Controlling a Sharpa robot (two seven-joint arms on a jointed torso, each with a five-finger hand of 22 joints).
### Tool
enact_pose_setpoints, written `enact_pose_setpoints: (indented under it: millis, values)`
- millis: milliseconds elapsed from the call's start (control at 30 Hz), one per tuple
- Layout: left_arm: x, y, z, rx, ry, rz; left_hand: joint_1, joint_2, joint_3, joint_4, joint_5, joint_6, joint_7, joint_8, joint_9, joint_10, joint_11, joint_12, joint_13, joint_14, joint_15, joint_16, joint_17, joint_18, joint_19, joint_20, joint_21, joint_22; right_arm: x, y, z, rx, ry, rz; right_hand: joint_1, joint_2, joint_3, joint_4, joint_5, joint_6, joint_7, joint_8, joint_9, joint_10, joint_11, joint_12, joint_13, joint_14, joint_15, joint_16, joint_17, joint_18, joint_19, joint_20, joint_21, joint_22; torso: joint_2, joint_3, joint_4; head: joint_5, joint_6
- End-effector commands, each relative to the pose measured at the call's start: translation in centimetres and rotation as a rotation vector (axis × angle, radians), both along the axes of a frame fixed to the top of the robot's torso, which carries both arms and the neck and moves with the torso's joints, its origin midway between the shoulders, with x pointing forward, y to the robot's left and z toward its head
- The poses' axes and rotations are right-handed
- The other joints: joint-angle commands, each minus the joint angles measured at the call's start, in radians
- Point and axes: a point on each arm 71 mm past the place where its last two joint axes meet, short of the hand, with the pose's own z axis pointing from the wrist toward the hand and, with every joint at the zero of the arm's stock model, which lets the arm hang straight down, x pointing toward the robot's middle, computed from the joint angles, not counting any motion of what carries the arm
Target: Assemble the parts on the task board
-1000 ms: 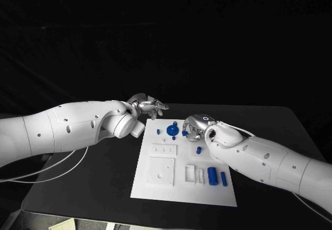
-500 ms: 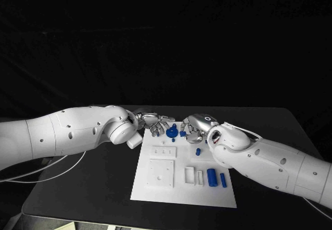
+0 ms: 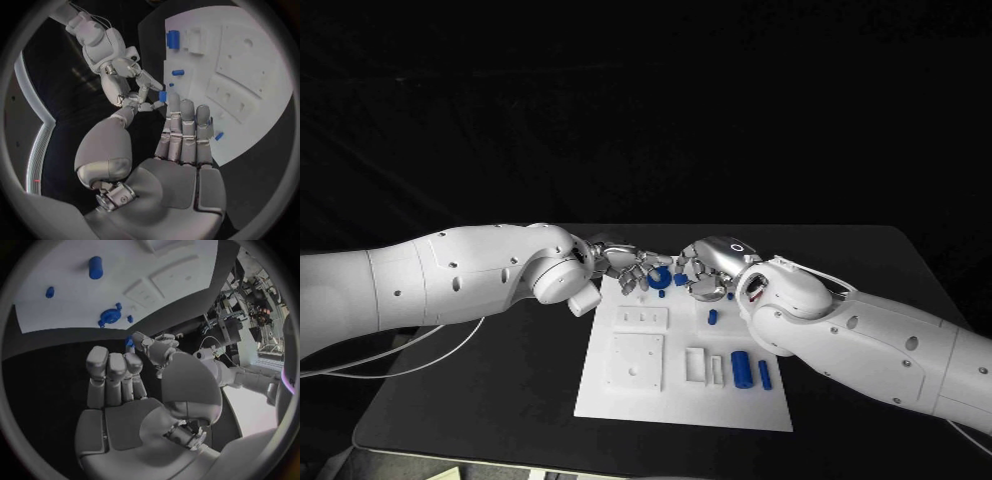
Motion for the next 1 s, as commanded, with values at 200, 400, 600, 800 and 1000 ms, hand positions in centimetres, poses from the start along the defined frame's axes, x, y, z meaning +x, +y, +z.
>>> enact_pose_setpoints:
  millis: [200, 400, 600, 800, 1000]
  values:
    - [0.0, -0.4, 0.0, -0.024, -0.009, -0.009, 0.051, 0.041, -0.020, -0.029, -0.003, -0.009, 0.000, -0.007, -0.007, 0.005, -0.003, -0.007, 0.000, -0.007, 0.000, -0.002, 0.002, 0.009, -0.012, -0.101, -0.003, 0.000, -0.8, 0.3, 0.5, 0.015, 0.000, 0.017, -0.005, -0.009, 0.006, 0.000, -0.002, 0.081, 0.025, 0.007, 0.001, 0.008, -0.002, 0.004, -0.001, 0.000, -0.008, 0.004, -0.001, 0.083, 0.008, 0.001, 0.002, 0.001, -0.007, 0.0042, -0.0036, 0.001, -0.003]
    - [-0.1, -0.8, 0.0, -0.018, -0.012, -0.028, 0.091, 0.082, -0.087, -0.072, -0.002, -0.005, 0.000, -0.007, -0.021, 0.008, -0.001, -0.018, 0.002, -0.008, 0.001, -0.006, 0.003, 0.006, -0.016, -0.101, -0.005, -0.004, -1.1, 0.6, 0.8, 0.024, -0.002, 0.026, -0.005, -0.010, 0.007, 0.001, -0.002, 0.081, 0.025, 0.007, 0.001, 0.008, -0.002, 0.003, -0.001, 0.000, -0.008, 0.004, -0.001, 0.083, 0.009, 0.001, 0.002, 0.001, -0.005, 0.0024, -0.0029, -0.001, -0.001]
    - [-0.2, -0.9, -0.1, -0.019, -0.003, -0.037, 0.119, 0.102, -0.114, -0.086, -0.001, 0.001, -0.001, -0.007, -0.033, 0.012, -0.001, -0.025, 0.003, -0.006, 0.001, -0.009, 0.004, 0.005, -0.014, -0.102, -0.008, -0.008, -1.2, 0.8, 1.0, 0.031, -0.005, 0.030, -0.004, -0.011, 0.009, 0.002, -0.002, 0.081, 0.024, 0.007, 0.001, 0.009, -0.002, 0.003, -0.001, 0.000, -0.008, 0.004, -0.002, 0.083, 0.009, 0.000, 0.002, 0.001, -0.004, 0.0013, -0.0027, -0.001, 0.000]
    - [-0.2, -1.1, -0.1, -0.020, 0.000, -0.048, 0.131, 0.115, -0.127, -0.089, -0.001, 0.011, -0.002, -0.003, -0.039, 0.016, -0.002, -0.029, 0.004, -0.005, 0.001, -0.010, 0.005, 0.003, -0.015, -0.102, -0.009, -0.010, -1.3, 1.1, 1.1, 0.036, -0.006, 0.035, -0.004, -0.011, 0.010, 0.003, -0.003, 0.082, 0.024, 0.007, 0.001, 0.009, -0.003, 0.002, -0.002, 0.000, -0.009, 0.004, -0.002, 0.083, 0.009, 0.000, 0.002, 0.000, -0.004, -0.0001, -0.0024, -0.002, -0.001]
    - [-0.2, -1.1, -0.1, -0.021, -0.001, -0.048, 0.136, 0.124, -0.134, -0.089, -0.001, 0.014, -0.004, -0.002, -0.042, 0.019, -0.004, -0.032, 0.004, -0.005, 0.000, -0.010, 0.006, 0.003, -0.015, -0.102, -0.010, -0.011, -1.5, 1.4, 1.2, 0.039, -0.006, 0.042, -0.004, -0.012, 0.010, 0.003, -0.003, 0.082, 0.024, 0.007, 0.001, 0.009, -0.003, 0.002, -0.002, 0.000, -0.009, 0.004, -0.002, 0.083, 0.010, 0.000, 0.001, 0.000, -0.003, -0.0004, -0.0026, -0.002, -0.002]
